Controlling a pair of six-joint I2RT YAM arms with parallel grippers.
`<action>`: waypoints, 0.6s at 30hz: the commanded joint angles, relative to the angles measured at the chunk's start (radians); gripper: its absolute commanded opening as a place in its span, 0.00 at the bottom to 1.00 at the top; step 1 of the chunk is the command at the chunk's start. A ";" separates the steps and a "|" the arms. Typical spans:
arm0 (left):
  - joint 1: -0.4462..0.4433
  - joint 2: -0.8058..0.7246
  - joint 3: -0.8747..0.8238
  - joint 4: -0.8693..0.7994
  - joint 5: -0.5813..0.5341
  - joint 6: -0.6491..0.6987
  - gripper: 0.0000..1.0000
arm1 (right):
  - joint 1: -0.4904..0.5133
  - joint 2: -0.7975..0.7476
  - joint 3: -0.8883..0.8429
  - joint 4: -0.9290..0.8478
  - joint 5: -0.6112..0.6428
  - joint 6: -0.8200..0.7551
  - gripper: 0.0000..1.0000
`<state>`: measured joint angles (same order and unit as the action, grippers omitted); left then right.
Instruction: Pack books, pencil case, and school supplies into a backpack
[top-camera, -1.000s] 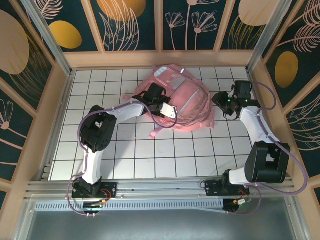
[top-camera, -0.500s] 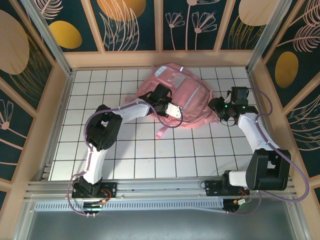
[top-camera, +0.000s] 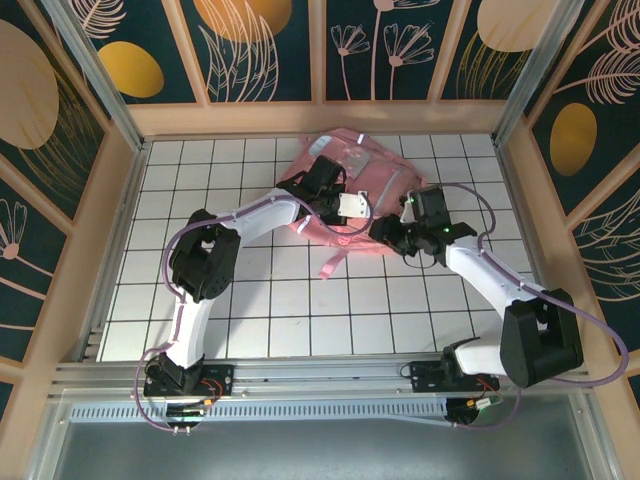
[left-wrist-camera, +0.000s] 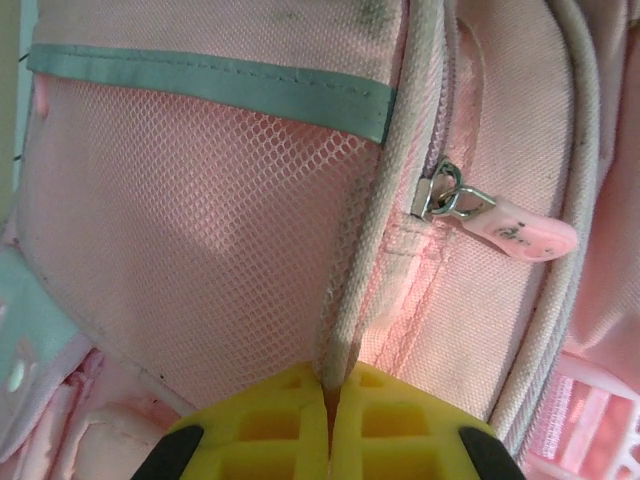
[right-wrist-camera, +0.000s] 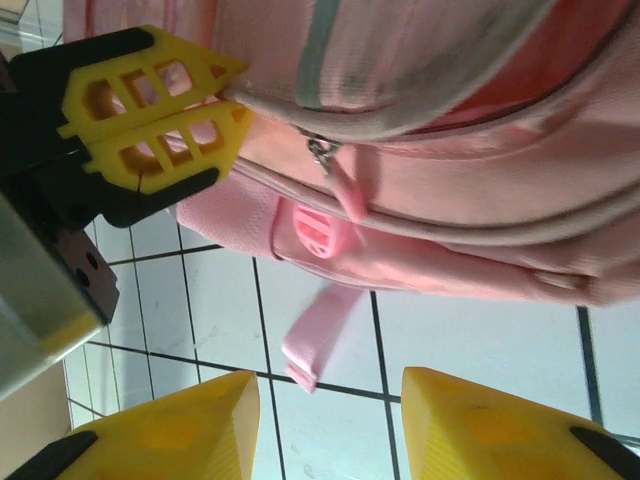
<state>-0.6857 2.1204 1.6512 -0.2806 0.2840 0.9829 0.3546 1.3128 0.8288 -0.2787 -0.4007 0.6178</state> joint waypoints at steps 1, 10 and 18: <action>-0.007 -0.060 -0.034 0.030 0.168 -0.163 0.00 | 0.052 -0.007 -0.002 0.093 0.100 0.023 0.43; -0.007 -0.074 -0.062 0.052 0.217 -0.237 0.00 | 0.187 -0.003 -0.019 0.011 0.619 0.078 0.46; -0.007 -0.086 -0.081 0.067 0.255 -0.257 0.00 | 0.219 0.097 -0.023 0.147 0.546 0.010 0.39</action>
<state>-0.6861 2.0949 1.5845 -0.2333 0.4351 0.7673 0.5575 1.3781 0.8104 -0.1925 0.1047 0.6567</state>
